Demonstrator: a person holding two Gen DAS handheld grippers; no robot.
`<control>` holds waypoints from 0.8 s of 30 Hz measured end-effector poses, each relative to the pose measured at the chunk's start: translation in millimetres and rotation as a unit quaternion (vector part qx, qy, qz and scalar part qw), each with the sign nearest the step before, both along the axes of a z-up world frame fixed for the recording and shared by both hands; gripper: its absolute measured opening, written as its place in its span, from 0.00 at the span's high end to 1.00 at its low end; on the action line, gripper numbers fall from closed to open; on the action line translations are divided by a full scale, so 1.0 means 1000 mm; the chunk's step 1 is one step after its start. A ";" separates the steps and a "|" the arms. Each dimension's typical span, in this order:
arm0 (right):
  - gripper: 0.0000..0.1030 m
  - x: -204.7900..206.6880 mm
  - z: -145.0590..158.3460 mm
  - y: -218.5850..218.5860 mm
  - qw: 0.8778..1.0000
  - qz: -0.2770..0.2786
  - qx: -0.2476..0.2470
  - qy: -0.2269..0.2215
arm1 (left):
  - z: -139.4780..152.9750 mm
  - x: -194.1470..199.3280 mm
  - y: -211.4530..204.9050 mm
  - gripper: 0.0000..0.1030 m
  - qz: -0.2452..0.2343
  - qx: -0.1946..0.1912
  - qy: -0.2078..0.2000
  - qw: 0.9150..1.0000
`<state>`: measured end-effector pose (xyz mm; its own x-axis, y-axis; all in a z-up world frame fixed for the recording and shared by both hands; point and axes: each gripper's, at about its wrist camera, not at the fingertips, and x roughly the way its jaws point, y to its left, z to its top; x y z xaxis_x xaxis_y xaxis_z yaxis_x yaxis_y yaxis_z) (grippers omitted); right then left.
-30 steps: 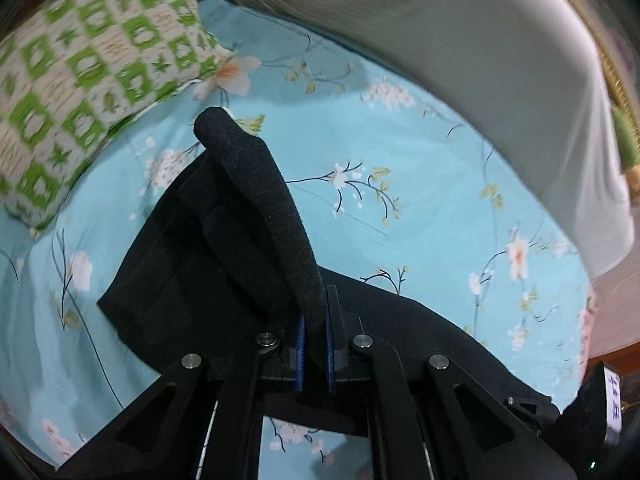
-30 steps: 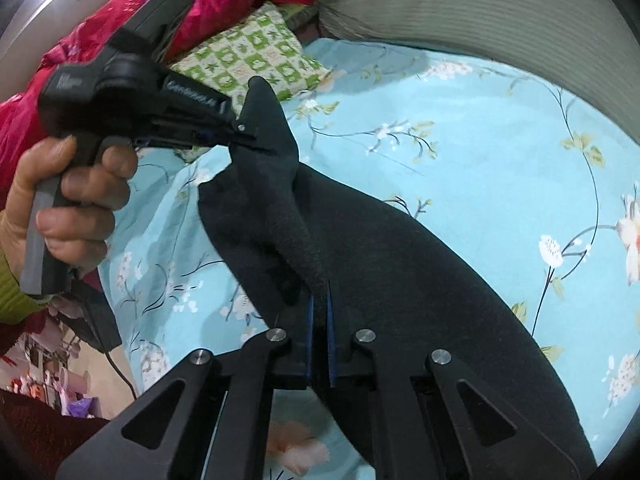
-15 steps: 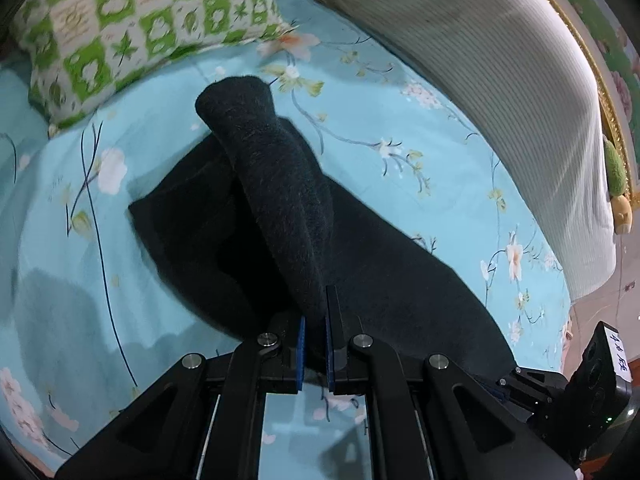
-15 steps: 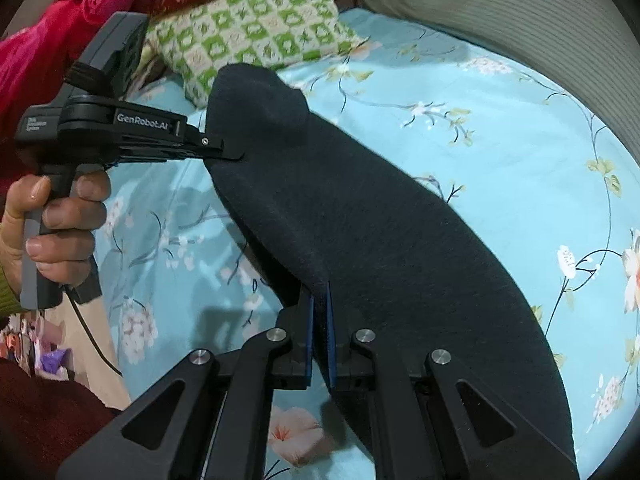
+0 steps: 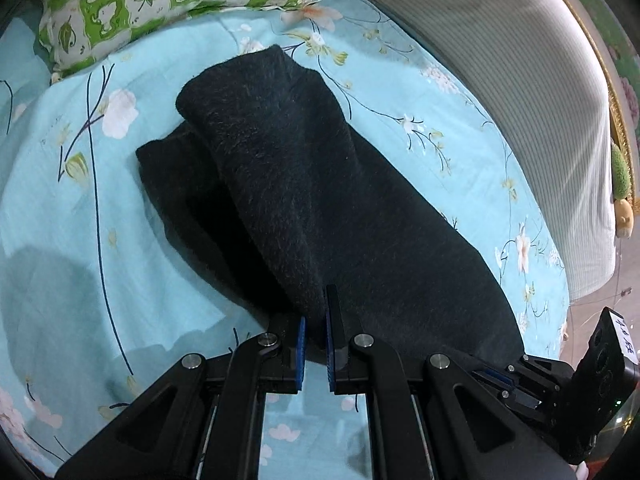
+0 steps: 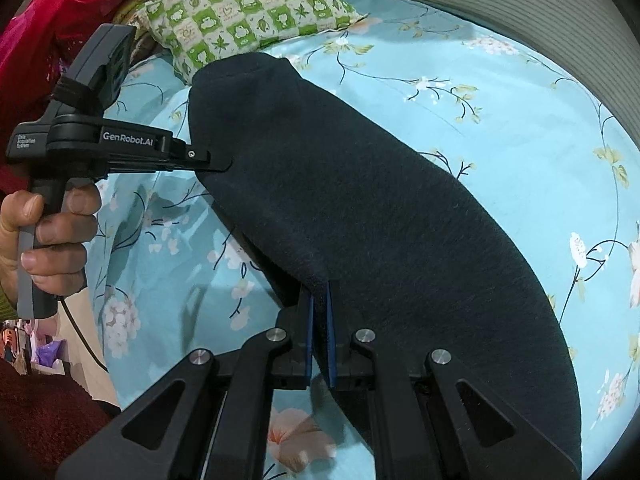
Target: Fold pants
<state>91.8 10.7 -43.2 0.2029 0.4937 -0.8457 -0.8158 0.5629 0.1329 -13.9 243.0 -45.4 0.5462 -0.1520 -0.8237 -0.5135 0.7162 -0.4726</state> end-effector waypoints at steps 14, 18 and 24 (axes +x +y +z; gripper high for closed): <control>0.77 0.007 0.000 0.000 0.998 -0.024 0.016 0.049 | 0.009 -0.019 0.023 0.63 0.047 -0.008 0.026 0.999; 0.54 0.007 0.010 -0.009 0.996 -0.035 0.051 0.062 | 0.015 -0.024 0.038 0.45 0.070 -0.010 0.040 0.997; 0.54 0.019 0.022 -0.022 0.993 -0.064 0.078 0.065 | 0.015 -0.018 0.055 0.30 0.089 -0.033 0.059 0.994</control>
